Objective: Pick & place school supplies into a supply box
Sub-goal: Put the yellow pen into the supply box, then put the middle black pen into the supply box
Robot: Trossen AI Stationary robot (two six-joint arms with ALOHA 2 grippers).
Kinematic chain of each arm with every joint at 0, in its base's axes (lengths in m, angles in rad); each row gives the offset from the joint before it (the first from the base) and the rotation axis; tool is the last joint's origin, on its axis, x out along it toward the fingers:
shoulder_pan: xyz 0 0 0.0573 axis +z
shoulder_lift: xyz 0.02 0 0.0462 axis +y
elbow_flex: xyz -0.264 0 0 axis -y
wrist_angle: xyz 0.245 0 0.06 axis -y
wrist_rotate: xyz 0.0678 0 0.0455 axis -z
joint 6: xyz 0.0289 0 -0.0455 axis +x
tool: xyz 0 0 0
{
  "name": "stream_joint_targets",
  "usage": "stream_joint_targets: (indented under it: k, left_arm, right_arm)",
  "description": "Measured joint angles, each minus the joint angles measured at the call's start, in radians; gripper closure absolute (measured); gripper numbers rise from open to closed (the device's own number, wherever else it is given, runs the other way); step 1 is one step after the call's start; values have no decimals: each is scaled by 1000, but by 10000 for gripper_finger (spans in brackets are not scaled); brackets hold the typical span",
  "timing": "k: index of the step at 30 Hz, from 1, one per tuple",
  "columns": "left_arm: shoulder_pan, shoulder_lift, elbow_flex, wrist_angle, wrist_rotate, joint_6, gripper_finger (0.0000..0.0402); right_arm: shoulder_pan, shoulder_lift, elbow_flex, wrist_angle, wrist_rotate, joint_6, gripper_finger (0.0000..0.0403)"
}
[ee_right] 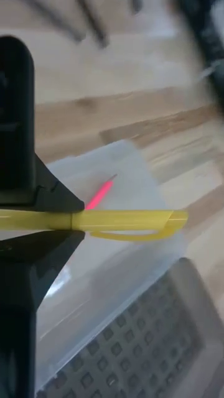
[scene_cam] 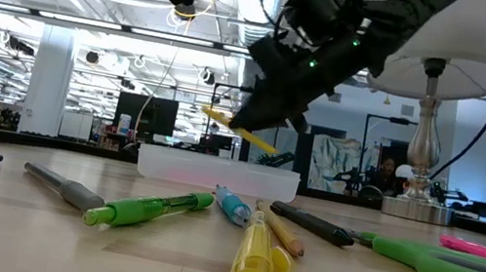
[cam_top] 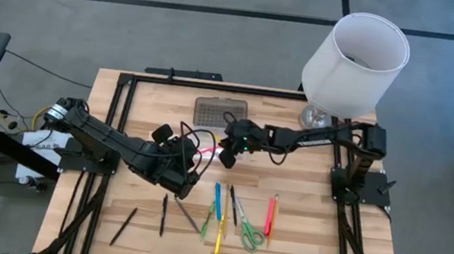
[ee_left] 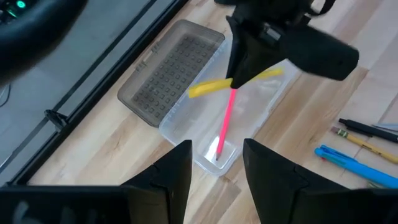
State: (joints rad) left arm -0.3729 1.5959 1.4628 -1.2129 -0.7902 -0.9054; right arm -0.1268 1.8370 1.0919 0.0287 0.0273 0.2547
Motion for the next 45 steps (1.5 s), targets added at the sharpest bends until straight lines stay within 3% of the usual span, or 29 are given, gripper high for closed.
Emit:
stream_joint_targets:
  k: [8,18,31,45]
  left_arm:
    - [0,0,0,0,-1,0,262]
    - [0,0,0,0,-1,0,262]
    - [-63,1,0,-42,160,-24,262]
    - [-100,1,-2,-88,434,-391,262]
  right_arm:
    - [2,16,38,-97,84,-80,345]
    - [14,2,62,-166,77,-67,312]
    - [230,-325,64,-545,135,-5,305]
    - [593,-674,64,-822,459,220,306]
